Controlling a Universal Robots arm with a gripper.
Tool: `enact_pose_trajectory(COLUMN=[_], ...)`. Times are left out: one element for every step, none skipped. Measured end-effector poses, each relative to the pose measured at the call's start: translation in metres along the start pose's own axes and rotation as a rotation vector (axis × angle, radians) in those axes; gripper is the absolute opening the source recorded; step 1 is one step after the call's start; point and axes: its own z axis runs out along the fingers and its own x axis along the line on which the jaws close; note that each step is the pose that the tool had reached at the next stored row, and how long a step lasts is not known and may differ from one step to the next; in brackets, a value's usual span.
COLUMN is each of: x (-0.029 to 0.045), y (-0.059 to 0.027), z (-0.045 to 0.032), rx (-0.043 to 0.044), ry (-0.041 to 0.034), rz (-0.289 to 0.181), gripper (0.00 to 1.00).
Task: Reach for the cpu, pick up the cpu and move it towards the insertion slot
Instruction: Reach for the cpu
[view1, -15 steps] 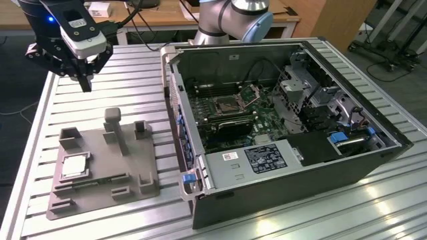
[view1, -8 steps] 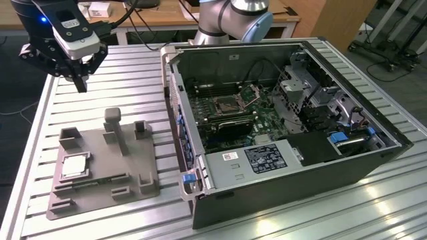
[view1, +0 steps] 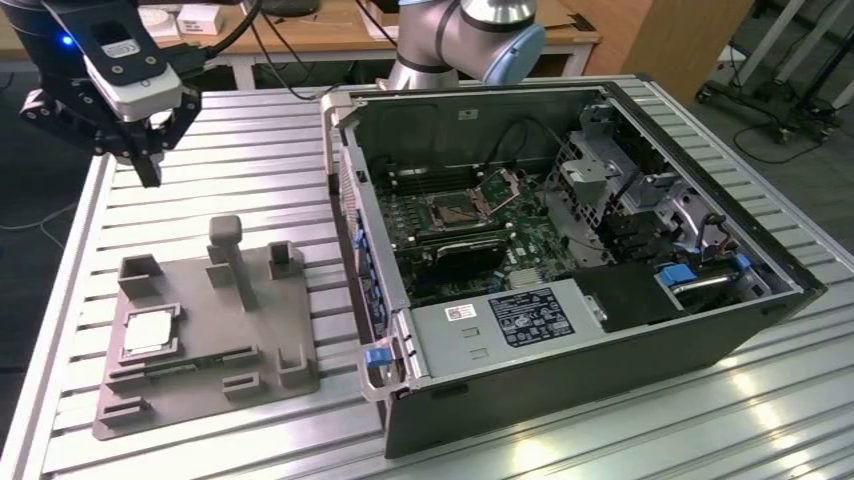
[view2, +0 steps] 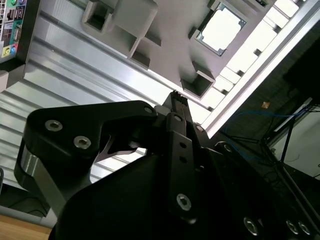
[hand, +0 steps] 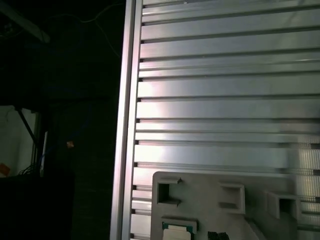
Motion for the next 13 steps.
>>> enact_pose_trajectory(x=[0.0009,0.0022,0.0035,0.0049,0.0061,0.0070,0.0080,0.0088,0.0092,0.0094,0.0094,0.0095,0.0095], y=[0.0000,0.0000,0.0001,0.0000,0.0000,0.0000,0.0000,-0.0001,-0.0001,-0.0001,-0.0001,0.0000,0.0000], z=[0.0001,0.0002,0.0003,0.0003,0.0004,0.0005,0.0005,0.0005,0.0005,0.0005,0.0005,0.0005,0.0006], rx=[0.0000,0.0000,0.0000,0.0000,-0.0001,0.0000,0.0000,0.0000,0.0000,0.0000,0.0000,0.0000,-0.0001], ry=[0.0000,-0.0001,-0.0001,0.0000,-0.0001,-0.0001,-0.0001,0.0000,0.0000,0.0000,-0.0001,-0.0001,-0.0003], rz=[0.000,0.000,0.000,0.000,0.000,0.000,0.000,0.000,0.000,0.000,0.000,0.000,0.000], gripper=[0.11,0.11,0.11,0.11,0.11,0.11,0.11,0.11,0.11,0.11,0.11,0.11,0.11])
